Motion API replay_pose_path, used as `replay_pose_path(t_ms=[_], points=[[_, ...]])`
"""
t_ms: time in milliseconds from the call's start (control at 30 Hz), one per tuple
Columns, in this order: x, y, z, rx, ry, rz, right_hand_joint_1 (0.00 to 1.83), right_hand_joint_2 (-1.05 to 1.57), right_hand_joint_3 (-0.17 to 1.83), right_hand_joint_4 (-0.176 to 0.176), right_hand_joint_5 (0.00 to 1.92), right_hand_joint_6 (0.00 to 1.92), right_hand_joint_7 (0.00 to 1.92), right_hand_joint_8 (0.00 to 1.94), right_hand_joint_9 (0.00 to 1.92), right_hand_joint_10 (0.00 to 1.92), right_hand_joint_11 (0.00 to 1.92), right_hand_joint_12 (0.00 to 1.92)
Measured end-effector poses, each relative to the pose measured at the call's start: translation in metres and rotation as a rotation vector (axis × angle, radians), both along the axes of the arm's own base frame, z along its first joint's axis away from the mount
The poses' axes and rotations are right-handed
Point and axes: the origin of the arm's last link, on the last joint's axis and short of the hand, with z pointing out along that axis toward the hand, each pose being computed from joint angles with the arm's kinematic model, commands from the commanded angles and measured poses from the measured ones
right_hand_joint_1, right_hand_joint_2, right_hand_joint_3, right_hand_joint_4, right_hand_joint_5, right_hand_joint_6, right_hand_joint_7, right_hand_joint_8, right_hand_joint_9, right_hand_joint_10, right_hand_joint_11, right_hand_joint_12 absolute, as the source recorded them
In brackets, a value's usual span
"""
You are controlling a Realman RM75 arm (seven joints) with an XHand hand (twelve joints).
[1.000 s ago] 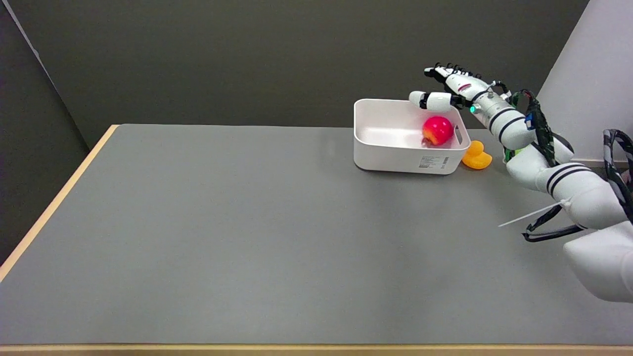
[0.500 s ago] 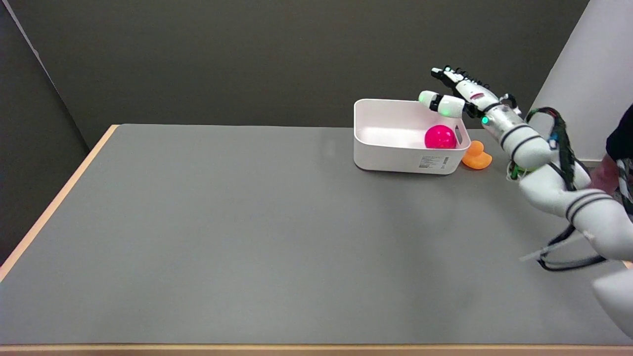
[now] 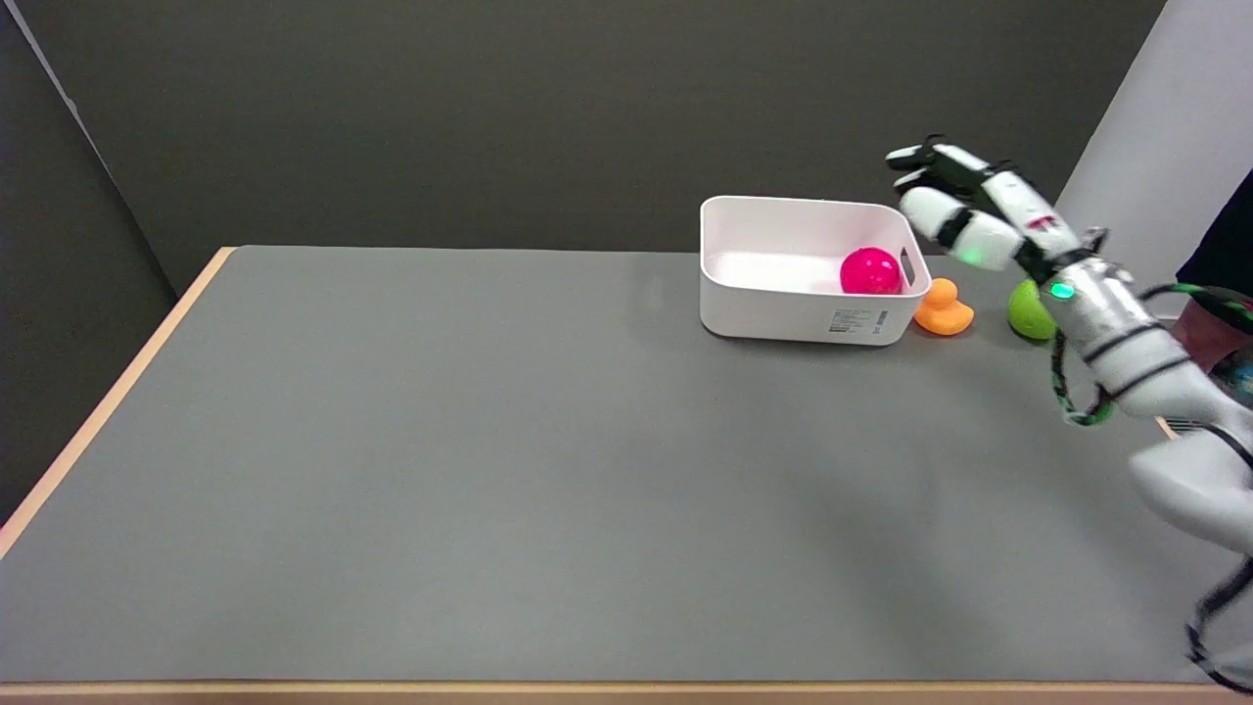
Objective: Place the pomegranate into the white box.
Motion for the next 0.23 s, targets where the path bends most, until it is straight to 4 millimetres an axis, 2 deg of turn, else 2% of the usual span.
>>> replay_pose_path(t_ms=[233], points=[[0.019, 0.045, 0.005, 0.051, -0.102, 0.132, 0.05, 0.7, 0.93, 0.147, 0.32, 0.64, 0.54, 0.65, 0.55, 1.08, 0.34, 1.42]])
